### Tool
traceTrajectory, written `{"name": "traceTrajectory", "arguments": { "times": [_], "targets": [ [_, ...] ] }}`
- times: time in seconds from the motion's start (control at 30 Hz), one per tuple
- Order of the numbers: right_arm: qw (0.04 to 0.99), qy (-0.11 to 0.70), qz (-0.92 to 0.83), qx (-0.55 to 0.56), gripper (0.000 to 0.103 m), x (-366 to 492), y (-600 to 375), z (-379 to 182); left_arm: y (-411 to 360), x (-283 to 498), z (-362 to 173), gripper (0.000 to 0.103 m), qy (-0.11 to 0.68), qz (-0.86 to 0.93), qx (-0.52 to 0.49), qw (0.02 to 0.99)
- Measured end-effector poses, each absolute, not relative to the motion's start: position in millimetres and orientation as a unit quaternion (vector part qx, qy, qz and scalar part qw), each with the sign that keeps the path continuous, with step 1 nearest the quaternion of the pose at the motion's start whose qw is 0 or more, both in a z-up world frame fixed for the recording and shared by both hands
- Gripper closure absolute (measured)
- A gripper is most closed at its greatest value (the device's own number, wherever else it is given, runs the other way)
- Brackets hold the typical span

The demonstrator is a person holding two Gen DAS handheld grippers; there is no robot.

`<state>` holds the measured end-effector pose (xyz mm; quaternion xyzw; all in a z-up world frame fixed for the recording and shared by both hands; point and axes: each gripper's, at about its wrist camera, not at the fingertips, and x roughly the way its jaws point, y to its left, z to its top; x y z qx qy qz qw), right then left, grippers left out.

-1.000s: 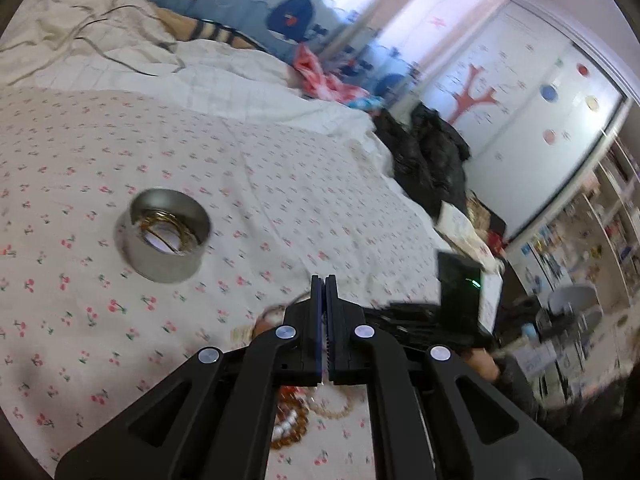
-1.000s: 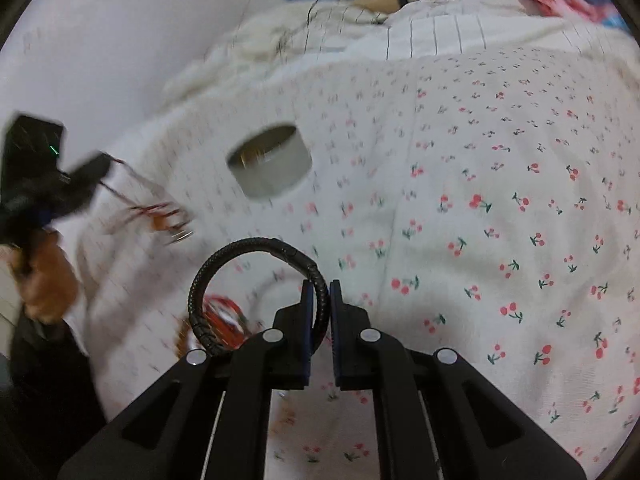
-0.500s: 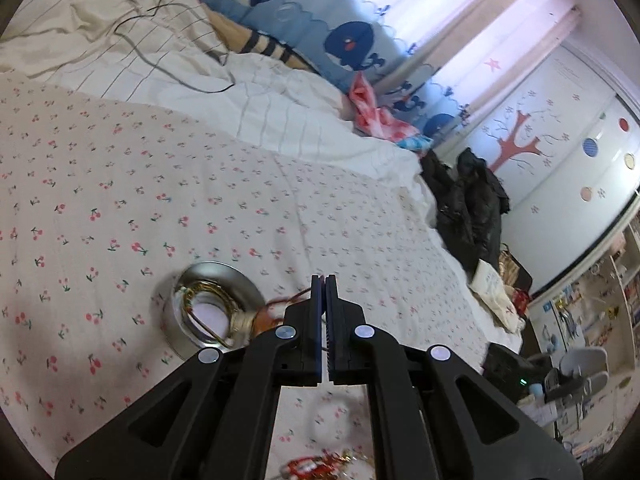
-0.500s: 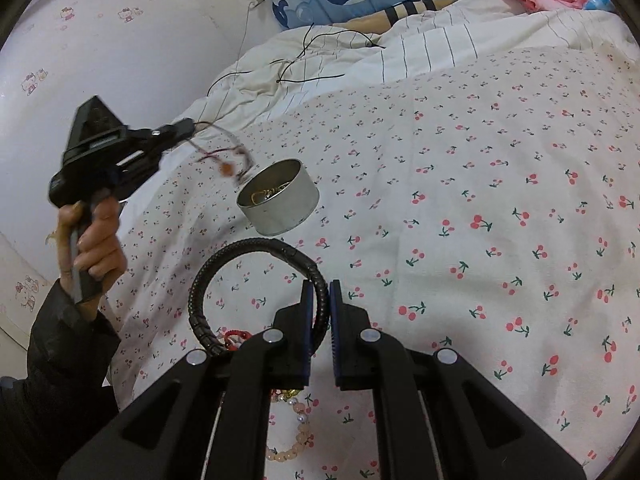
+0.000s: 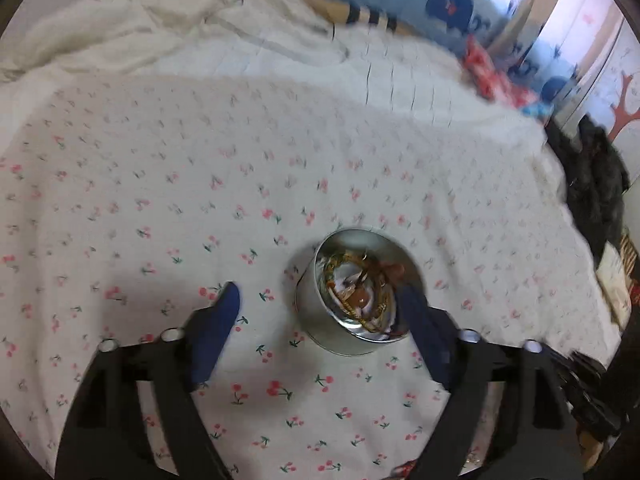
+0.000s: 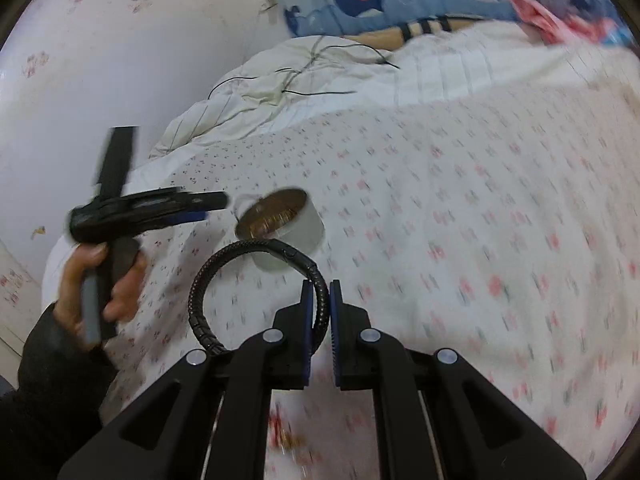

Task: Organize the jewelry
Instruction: 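Lower the black leather bracelet into the tin and open the right tool, then move both open tools back over the remaining bracelet pile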

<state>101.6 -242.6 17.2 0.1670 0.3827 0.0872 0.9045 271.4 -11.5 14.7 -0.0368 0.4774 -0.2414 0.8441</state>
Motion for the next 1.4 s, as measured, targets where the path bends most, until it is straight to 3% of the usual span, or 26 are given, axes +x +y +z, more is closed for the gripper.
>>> {"name": "traceTrajectory", "arguments": {
  "times": [0.33, 0.6, 0.7, 0.8, 1.0, 1.23, 1.4],
  "targets": [
    [0.902, 0.426, 0.061, 0.04, 0.094, 234, -179, -7, 49, 286, 17, 0.018, 0.486, -0.237, -0.188, 0.82],
    [0.877, 0.472, 0.044, -0.081, 0.093, 261, -140, -37, 46, 279, 27, 0.017, 0.472, -0.261, -0.194, 0.819],
    [0.877, 0.473, 0.051, -0.067, 0.065, 264, -142, -31, 44, 277, 27, 0.017, 0.477, -0.265, -0.19, 0.816],
    [0.891, 0.451, 0.041, -0.034, 0.054, 255, -154, -12, 42, 276, 27, 0.017, 0.48, -0.266, -0.19, 0.814],
    [0.908, 0.417, 0.028, 0.021, 0.05, 190, -197, 20, 35, 271, 26, 0.016, 0.492, -0.272, -0.164, 0.81],
    [0.888, 0.446, 0.069, 0.086, 0.049, 69, -227, -1, 10, 216, 1, 0.015, 0.533, -0.34, -0.085, 0.77],
    [0.868, 0.475, 0.089, 0.112, 0.049, 30, -230, -24, 0, 157, -33, 0.015, 0.57, -0.403, -0.031, 0.716]
  ]
}}
